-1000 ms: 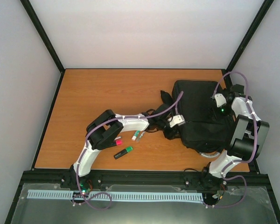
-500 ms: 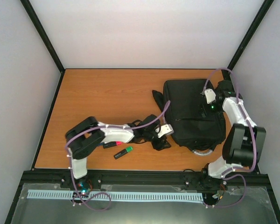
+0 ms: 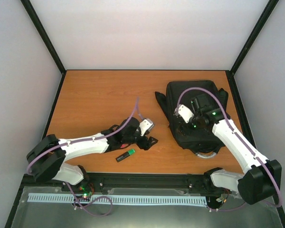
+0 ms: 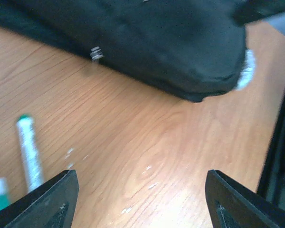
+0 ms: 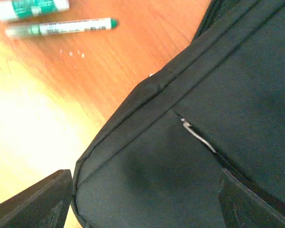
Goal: Pack the student bag
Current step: Zip the student bag at the center of the board.
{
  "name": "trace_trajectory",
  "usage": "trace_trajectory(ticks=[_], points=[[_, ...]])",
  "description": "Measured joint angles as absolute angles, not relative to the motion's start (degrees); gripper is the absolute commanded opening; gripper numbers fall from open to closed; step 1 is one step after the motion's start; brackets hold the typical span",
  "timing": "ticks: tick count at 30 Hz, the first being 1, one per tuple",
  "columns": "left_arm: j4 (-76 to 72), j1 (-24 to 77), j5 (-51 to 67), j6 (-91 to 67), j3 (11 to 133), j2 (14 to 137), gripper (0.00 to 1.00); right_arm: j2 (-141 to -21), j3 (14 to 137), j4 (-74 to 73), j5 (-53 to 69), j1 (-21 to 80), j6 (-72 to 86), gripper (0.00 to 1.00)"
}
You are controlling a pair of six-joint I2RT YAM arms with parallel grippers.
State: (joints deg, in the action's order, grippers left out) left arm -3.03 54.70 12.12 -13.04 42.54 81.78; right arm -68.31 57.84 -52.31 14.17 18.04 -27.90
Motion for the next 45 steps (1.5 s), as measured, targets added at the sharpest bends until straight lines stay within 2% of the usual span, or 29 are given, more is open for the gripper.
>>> trace_trajectory(ticks=[3,6,9,12,14,21,34,41,45], points=[[-3.01,51.37,10.66,-15.62,38.48,78.37,0.82,-67.68,55.83,-52.86,9.61,22.87,-29.91,0.89],[-2.96,48.36,9.1,-17.26,37.39,77.47,0.81,-67.07,52.6,-52.49,5.23,29.04,-31.83,0.91],[-3.01,46.22,8.64,-18.02,38.28,78.56,0.75,-67.05,47.97,-52.03,0.78,35.4,-32.8,0.86],[-3.9,45.25,9.98,-17.82,41.17,82.7,0.69,-67.09,44.21,-50.89,-5.19,38.35,-33.21,0.74],[-4.93,45.06,11.7,-16.86,43.97,86.8,0.67,-66.59,42.74,-49.67,-9.19,38.61,-33.41,0.68],[-9.06,45.12,18.87,-11.68,53.04,100.44,0.65,-55.18,40.1,-49.04,-16.1,38.17,-34.54,0.57],[-11.6,46.19,22.98,-4.78,60.73,114.3,0.59,-51.51,37.74,-49.47,-16.58,36.05,-34.68,0.56],[-12.32,47.09,23.35,-3.68,64.55,117.8,0.56,-51.51,37.74,-49.5,-16.38,35.86,-34.59,0.57],[-12.67,47.27,23.46,-3.22,66.11,118.89,0.49,-51.51,37.74,-49.5,-15.9,35.59,-34.41,0.57]])
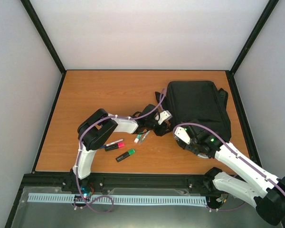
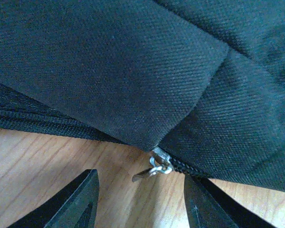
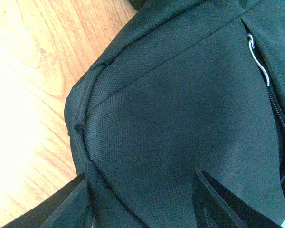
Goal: Pack the student bag
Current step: Zip the student bag at the center of the board.
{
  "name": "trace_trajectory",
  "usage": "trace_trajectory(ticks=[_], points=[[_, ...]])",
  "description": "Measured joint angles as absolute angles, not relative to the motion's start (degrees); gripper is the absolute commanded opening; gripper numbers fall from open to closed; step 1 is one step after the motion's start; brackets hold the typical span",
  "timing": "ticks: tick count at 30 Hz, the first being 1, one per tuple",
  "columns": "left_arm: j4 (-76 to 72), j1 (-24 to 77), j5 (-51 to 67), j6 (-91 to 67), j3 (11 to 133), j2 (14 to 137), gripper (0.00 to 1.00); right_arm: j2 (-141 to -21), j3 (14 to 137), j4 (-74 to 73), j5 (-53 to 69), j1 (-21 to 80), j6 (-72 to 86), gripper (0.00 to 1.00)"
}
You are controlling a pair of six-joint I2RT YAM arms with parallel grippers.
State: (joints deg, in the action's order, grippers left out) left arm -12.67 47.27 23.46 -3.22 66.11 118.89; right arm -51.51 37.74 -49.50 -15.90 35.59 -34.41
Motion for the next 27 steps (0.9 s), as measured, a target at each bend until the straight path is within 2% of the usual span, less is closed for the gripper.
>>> trace_trajectory(ticks=[4,12,22,27], points=[[-12.78,47.27,24.1,-2.74,67.13,120.29,0.37,-51.53,37.74,-49.5,-15.81,35.59,-34.39,0.57],[-12.67,47.29,24.51,-2.7,67.57,120.73,0.23,-51.59,37.74,-49.5,-15.68,35.4,-34.0,0.57],[-13.04,47.29,24.8,-2.72,66.06,119.83,0.08,-51.75,37.5,-49.43,-15.62,35.03,-33.58,0.57],[-13.06,47.29,24.84,-3.01,65.28,118.39,0.06,-51.9,37.43,-49.32,-15.59,34.87,-33.36,0.57]])
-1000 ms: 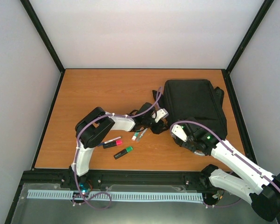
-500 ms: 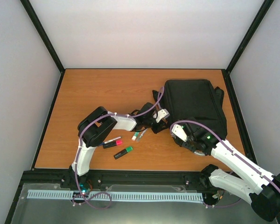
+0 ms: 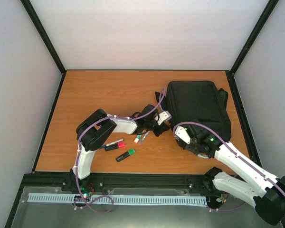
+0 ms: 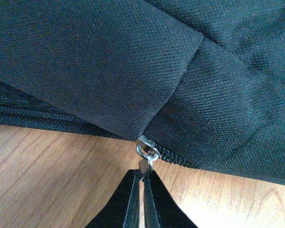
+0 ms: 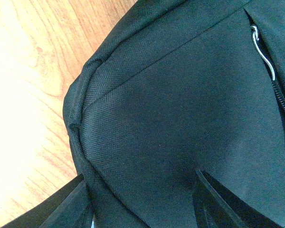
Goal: Pack the student bag
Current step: Zip the student bag at the center of the board.
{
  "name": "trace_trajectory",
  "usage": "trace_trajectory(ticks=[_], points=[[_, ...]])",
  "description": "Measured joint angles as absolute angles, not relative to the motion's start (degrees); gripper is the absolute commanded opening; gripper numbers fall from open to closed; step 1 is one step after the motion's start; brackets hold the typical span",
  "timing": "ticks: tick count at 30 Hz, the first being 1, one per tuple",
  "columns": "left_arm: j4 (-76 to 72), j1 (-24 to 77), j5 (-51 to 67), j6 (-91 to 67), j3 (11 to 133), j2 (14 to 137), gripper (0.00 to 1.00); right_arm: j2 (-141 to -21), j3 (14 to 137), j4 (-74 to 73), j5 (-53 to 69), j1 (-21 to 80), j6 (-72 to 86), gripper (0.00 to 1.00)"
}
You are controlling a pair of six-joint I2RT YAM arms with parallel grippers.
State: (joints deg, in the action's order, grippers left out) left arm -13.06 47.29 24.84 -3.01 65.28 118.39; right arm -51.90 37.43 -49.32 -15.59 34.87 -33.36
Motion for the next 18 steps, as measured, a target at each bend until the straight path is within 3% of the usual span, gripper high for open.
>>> trace_trajectory(ticks=[3,7,18], points=[[-13.26,47.29,24.82,-3.2,64.86,118.08,0.06,-52.1,37.43,-49.23,-15.42,34.72,-33.32,0.57],[-13.3,47.29,24.84,-3.44,64.62,118.06,0.13,-52.45,37.41,-49.19,-15.18,34.63,-33.17,0.57],[-13.5,47.31,24.18,-3.86,65.06,118.13,0.15,-53.04,37.1,-48.88,-14.63,34.41,-33.15,0.57]])
